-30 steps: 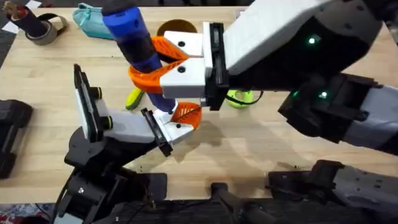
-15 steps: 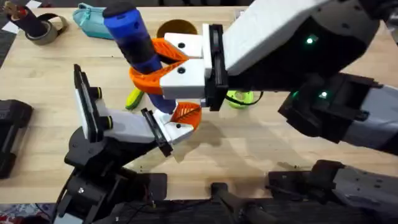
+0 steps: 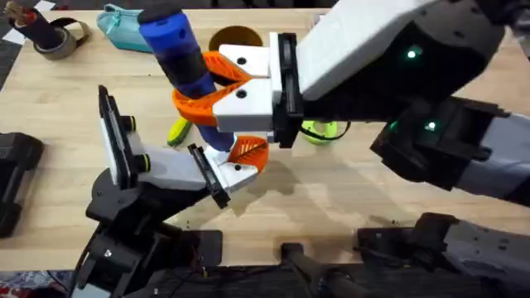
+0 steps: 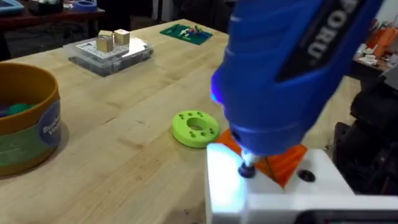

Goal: Pick up the gripper from the table and insert it into the empty holder that is missing its gripper. Then pick up a screw, insert it into the mounting hole, and use the screwdriver to tighten it. Finally, clean up the table by picking up the vegetable and placing it into the bucket.

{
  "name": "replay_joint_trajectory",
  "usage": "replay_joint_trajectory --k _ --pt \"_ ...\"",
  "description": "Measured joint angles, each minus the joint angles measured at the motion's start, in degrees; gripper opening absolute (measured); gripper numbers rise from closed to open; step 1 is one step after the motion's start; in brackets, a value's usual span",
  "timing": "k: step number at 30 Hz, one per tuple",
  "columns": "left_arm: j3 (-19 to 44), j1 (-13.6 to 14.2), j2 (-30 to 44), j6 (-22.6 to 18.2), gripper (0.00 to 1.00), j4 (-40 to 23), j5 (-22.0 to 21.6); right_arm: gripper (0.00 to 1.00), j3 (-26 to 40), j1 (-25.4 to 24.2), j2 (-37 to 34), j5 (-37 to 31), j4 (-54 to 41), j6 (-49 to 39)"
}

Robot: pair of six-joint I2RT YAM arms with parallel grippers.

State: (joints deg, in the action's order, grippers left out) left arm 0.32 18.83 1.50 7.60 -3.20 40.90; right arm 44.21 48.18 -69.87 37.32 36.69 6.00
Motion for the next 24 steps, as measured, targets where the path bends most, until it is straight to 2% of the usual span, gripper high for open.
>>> replay_joint_trajectory --k 24 --pt "0.0 0.0 0.0 0.04 0.011 -0.02 0.01 0.031 0.0 0.0 0.0 -0.05 -0.5 0.47"
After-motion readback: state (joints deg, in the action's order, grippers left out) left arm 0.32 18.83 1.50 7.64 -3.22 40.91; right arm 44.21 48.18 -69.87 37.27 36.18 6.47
